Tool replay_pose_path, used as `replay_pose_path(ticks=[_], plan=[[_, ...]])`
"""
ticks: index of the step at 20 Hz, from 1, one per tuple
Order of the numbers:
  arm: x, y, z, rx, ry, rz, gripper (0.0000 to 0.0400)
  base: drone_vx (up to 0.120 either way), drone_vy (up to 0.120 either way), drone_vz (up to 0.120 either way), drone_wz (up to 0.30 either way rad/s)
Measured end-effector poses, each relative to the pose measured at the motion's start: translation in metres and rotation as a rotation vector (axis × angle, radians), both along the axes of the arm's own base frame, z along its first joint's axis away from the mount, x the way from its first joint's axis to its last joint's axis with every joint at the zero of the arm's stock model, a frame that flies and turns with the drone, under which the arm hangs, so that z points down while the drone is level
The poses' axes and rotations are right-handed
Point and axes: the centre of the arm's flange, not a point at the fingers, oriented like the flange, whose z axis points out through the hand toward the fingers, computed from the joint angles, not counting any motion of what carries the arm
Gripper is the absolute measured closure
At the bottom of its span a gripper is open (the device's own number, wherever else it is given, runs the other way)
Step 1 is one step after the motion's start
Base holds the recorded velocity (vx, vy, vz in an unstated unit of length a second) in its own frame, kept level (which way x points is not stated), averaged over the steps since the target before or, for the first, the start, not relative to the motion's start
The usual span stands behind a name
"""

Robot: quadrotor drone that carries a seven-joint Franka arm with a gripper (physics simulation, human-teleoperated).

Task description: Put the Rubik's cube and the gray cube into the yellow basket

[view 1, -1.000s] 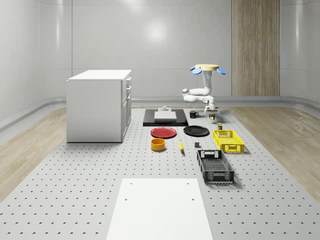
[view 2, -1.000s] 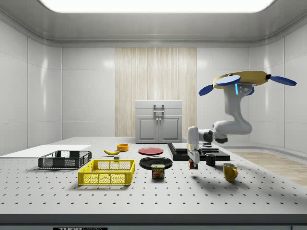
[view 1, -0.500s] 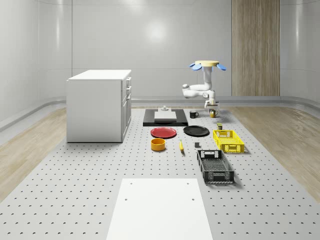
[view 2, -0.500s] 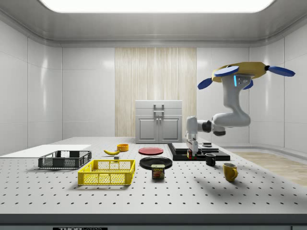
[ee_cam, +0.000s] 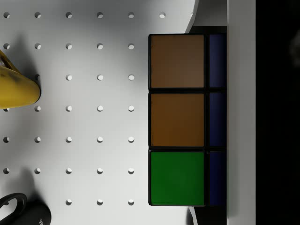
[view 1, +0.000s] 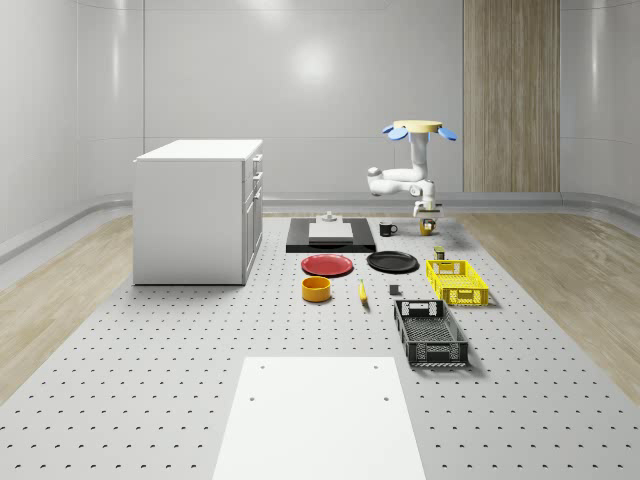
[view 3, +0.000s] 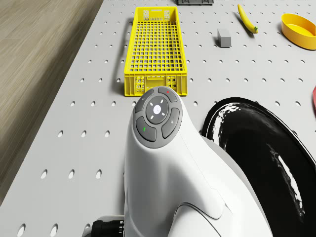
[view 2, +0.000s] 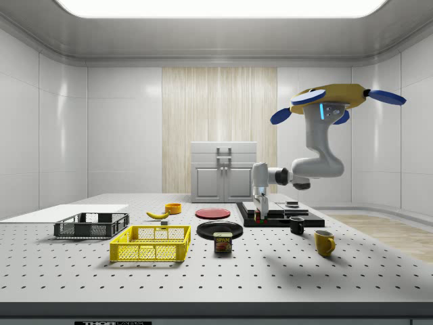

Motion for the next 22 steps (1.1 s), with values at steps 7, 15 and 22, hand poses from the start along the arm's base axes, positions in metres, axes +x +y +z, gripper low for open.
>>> replay_pose_path(ticks=[7,15,22], plan=[[0.0000,0.0000,-0.0001,0.000,0.000,0.000,0.0075,0.120,0.006,0.000,0.000],[0.0000,0.0000,-0.0002,0.000,0.000,0.000,0.0075,0.120,0.000,0.000,0.000],[0.0000,0.0000,-0.0002,0.000,0.000,0.000,0.0075,0.120,0.000,0.000,0.000]])
